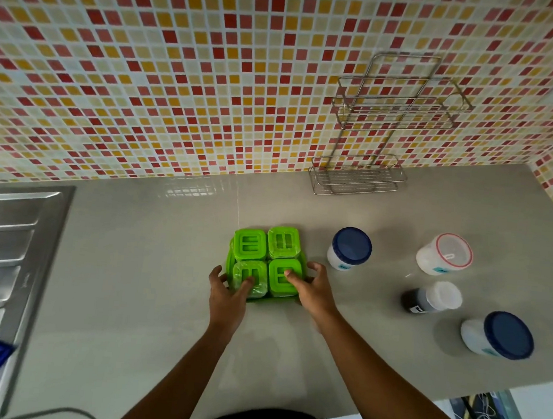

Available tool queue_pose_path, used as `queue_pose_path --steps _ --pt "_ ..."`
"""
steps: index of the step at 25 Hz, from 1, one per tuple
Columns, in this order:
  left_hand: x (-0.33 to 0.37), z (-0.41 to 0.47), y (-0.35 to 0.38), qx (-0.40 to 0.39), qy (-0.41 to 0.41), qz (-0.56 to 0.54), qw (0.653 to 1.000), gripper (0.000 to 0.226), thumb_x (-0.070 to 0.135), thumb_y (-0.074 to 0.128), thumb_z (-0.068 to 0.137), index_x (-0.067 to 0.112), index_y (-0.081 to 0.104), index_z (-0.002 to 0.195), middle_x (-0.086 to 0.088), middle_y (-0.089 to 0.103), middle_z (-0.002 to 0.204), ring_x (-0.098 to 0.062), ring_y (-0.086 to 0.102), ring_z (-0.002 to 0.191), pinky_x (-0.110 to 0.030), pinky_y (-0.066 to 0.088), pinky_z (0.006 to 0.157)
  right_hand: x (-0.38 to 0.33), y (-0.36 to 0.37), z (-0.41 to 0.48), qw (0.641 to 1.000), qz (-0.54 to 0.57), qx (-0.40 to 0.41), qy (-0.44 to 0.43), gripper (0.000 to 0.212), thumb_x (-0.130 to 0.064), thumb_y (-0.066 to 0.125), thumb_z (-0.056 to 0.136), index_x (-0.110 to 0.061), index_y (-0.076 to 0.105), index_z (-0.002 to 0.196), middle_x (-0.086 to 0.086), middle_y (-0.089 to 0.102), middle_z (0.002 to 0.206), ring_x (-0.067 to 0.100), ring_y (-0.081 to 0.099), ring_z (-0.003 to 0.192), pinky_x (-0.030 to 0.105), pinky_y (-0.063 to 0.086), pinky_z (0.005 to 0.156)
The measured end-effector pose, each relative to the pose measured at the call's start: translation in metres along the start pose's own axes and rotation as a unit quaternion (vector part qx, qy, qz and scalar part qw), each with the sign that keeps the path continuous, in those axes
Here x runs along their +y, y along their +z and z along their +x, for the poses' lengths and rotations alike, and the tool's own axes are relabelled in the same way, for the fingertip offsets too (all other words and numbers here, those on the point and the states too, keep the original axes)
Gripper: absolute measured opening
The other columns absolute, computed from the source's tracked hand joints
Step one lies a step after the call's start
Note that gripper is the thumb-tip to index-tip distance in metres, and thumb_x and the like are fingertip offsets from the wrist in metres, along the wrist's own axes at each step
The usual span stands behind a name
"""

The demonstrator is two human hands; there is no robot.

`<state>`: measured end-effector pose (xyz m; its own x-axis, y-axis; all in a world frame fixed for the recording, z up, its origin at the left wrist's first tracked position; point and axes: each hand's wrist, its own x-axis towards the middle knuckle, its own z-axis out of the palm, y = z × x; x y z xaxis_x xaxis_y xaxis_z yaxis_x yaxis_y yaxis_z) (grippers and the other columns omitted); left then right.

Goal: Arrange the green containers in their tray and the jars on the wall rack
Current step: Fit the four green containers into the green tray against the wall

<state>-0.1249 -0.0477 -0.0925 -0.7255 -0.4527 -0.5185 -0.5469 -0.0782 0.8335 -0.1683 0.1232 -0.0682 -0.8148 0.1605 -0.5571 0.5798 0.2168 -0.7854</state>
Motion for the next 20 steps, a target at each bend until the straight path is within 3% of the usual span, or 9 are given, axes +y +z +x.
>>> queue_pose_path --steps 5,8,12,20 --pt "0.037 0.031 0.011 -0.007 -0.007 0.011 1.000 0.082 0.032 0.076 0.081 0.019 0.027 0.145 -0.012 0.056 0.132 -0.033 0.063 0.111 -0.056 0.052 0.094 -0.036 0.010 0.029 0.999 -0.032 0.020 -0.032 0.063 -0.034 0.079 0.080 -0.009 0.047 0.128 0.014 0.062 0.123 0.027 0.061 0.109 0.042 0.049 0.097" --pt "0.063 0.057 0.017 -0.004 -0.006 0.019 1.000 0.084 0.035 0.076 0.080 0.018 0.027 0.146 -0.013 0.057 0.132 -0.034 0.062 0.112 -0.055 0.052 0.095 -0.063 0.016 0.052 0.997 -0.048 0.023 -0.051 0.063 -0.033 0.077 0.081 -0.008 0.046 0.130 0.014 0.061 0.125 0.024 0.059 0.106 0.032 0.047 0.090" --pt "0.093 0.086 0.025 -0.012 -0.010 0.015 1.000 0.081 0.033 0.072 0.084 0.018 0.025 0.147 -0.015 0.055 0.134 -0.035 0.060 0.115 -0.055 0.051 0.096 -0.092 0.026 0.081 0.997 -0.067 0.015 -0.047 0.062 -0.035 0.075 0.084 -0.011 0.044 0.132 0.014 0.062 0.128 0.030 0.061 0.112 0.041 0.050 0.096" --pt "0.116 0.115 0.033 -0.011 -0.016 0.021 1.000 0.084 0.029 0.071 0.085 0.014 0.020 0.150 -0.017 0.053 0.138 -0.040 0.059 0.117 -0.056 0.050 0.098 -0.109 0.044 0.108 0.996 -0.074 0.020 -0.044 0.056 -0.033 0.065 0.091 -0.011 0.041 0.138 0.015 0.058 0.133 0.032 0.059 0.116 0.042 0.050 0.097"
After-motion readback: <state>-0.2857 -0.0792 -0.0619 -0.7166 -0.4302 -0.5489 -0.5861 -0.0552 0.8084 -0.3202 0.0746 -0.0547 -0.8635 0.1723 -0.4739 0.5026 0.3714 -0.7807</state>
